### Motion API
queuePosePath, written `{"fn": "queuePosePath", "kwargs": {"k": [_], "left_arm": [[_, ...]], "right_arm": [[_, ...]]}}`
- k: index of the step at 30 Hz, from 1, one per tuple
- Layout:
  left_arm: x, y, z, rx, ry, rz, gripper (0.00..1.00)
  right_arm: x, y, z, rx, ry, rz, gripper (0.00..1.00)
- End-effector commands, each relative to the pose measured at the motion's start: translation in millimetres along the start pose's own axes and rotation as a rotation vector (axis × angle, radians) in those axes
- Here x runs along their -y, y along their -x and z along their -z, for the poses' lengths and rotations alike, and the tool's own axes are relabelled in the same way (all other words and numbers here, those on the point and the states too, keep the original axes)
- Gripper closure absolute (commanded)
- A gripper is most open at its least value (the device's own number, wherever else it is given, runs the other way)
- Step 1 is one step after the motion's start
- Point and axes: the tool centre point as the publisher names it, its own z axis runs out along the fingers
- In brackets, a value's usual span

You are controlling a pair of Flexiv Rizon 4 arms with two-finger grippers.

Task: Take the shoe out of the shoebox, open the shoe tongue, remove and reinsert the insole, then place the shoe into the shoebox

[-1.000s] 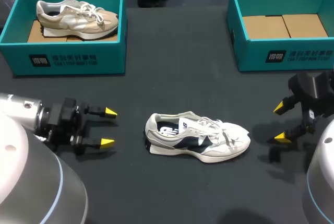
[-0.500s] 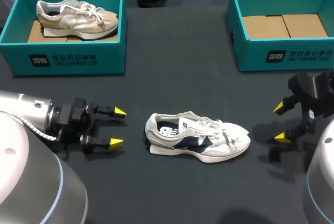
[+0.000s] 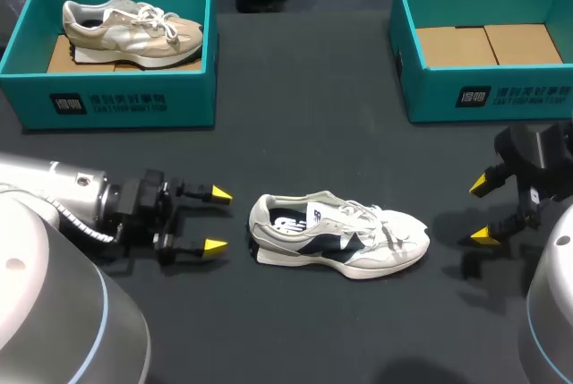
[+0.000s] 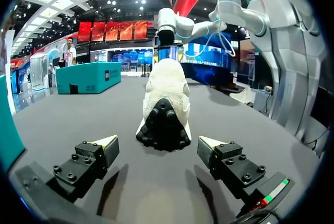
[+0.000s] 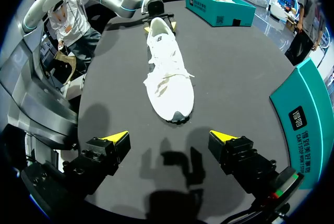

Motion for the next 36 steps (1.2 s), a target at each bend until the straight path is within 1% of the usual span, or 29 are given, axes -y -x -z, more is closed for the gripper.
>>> {"fn": "queuePosePath", "kwargs": {"k": [1,11,22,30,36], "left_arm": [[0,1.4,-7,0.0,-0.003,0.004,0.0],[2,-6.1,-26,-0.016,-0.004,0.004,0.0],[5,-4.9,-42,-0.013,-0.013,0.008,0.0],[6,-9.8,-53,-0.034,-0.017,0.007,0.0],[7,-9.2,-61,-0.038,-0.02,0.005,0.0]], "right_arm": [[0.2,-2.0,1,0.003,-0.002,-0.001,0.0],[0.2,-2.0,1,0.003,-0.002,-0.001,0.0],[0.2,-2.0,1,0.003,-0.002,-0.001,0.0],[0.2,-2.0,1,0.003,-0.002,-0.001,0.0],[0.2,-2.0,1,0.003,-0.002,-0.001,0.0]]}}
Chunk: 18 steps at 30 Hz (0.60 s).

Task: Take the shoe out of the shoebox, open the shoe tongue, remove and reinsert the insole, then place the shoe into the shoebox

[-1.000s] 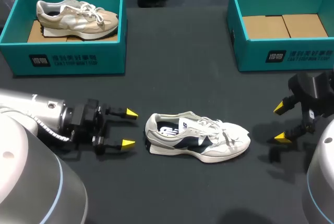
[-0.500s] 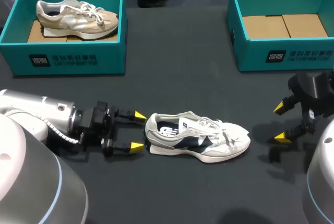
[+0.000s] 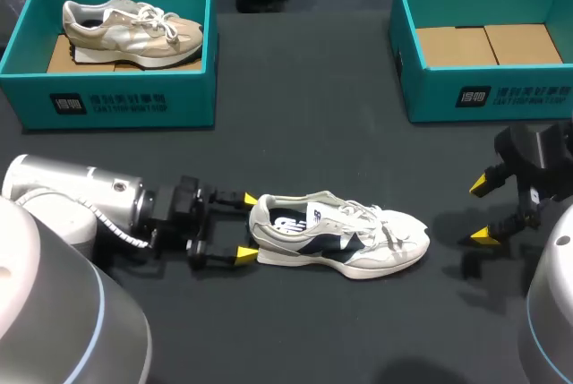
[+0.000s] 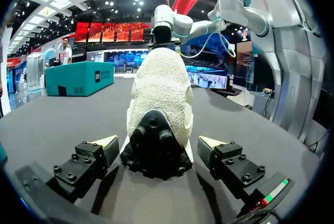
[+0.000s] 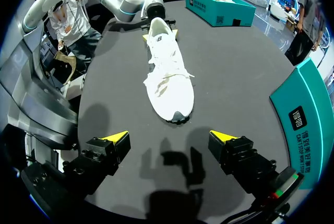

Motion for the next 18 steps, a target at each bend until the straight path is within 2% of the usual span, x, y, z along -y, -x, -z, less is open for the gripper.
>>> {"fn": "queuePosePath", "kwargs": {"k": [1,18], "left_arm": [[-1,2.4,-8,0.001,-0.001,-0.001,0.0],[1,2.6,-29,-0.028,-0.015,-0.01,0.0]], "right_arm": [[0.2,-2.0,1,0.003,-0.002,-0.001,0.0],[0.2,-2.0,1,0.003,-0.002,-0.001,0.0]]}}
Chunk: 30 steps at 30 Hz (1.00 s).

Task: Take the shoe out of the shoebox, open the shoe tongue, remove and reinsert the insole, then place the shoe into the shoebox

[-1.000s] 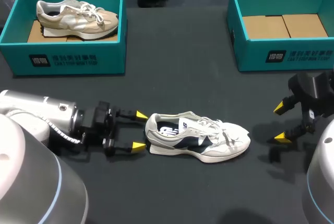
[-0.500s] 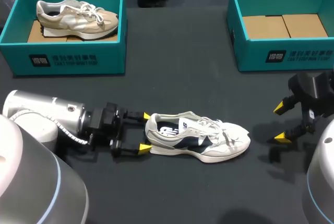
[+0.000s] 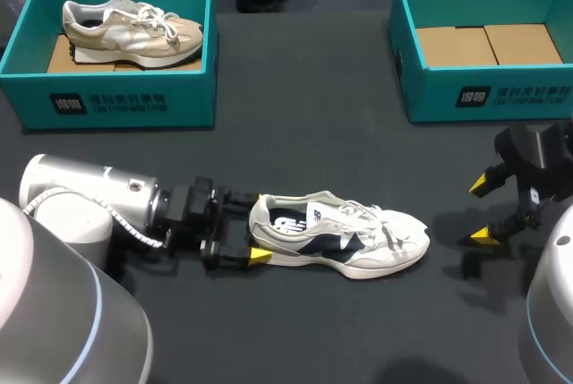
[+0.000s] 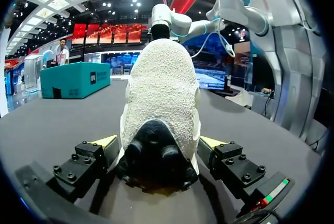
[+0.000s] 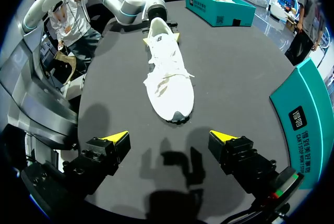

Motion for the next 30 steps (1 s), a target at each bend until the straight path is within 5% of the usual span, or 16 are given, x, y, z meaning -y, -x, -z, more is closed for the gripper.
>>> {"fn": "queuePosePath", "kwargs": {"k": [1,22,24,30], "left_arm": [[-2,2.2,-7,-0.007,-0.003,0.0,0.0],[5,-2.1,-33,-0.03,-0.013,0.008,0.0],[5,-1.9,-35,-0.03,-0.012,0.008,0.11],[5,-2.4,-39,-0.029,-0.013,0.008,1.0]], "right_arm": [[0.2,-2.0,1,0.003,-0.002,-0.001,0.0],[0.2,-2.0,1,0.003,-0.002,-0.001,0.0],[0.2,-2.0,1,0.003,-0.002,-0.001,0.0],[0.2,-2.0,1,0.003,-0.002,-0.001,0.0]]}}
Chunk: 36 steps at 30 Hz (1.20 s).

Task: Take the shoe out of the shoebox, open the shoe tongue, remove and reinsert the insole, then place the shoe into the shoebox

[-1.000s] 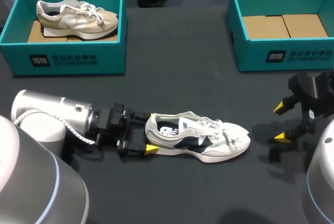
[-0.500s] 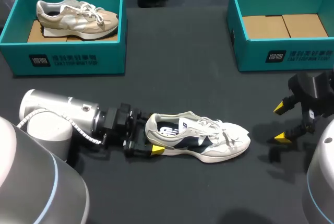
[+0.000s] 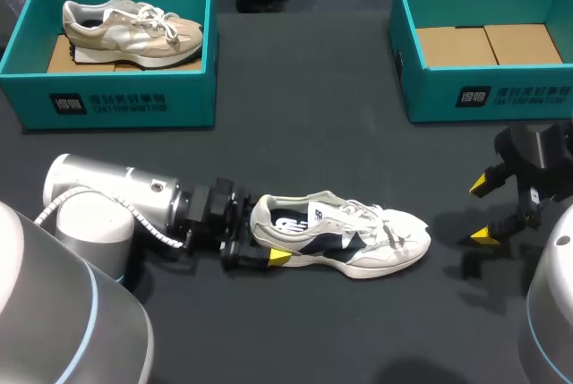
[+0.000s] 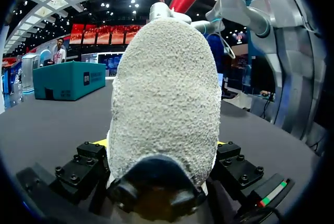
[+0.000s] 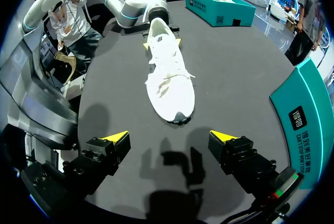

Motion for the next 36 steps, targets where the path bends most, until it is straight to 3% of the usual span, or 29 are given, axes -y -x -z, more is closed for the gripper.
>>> {"fn": "queuePosePath", "kwargs": {"k": [1,12,36], "left_arm": [[-1.3,-0.6,-7.4,0.002,0.002,-0.003,1.0],[0.1,0.6,-3.7,0.064,0.001,-0.001,1.0],[-1.8,4.0,-1.4,0.051,0.014,0.009,1.0]], "right_arm": [[0.2,-2.0,0.7,0.003,-0.002,-0.001,0.0],[0.2,-2.0,0.7,0.003,-0.002,-0.001,0.0],[0.2,-2.0,0.7,0.003,-0.002,-0.001,0.0]]}}
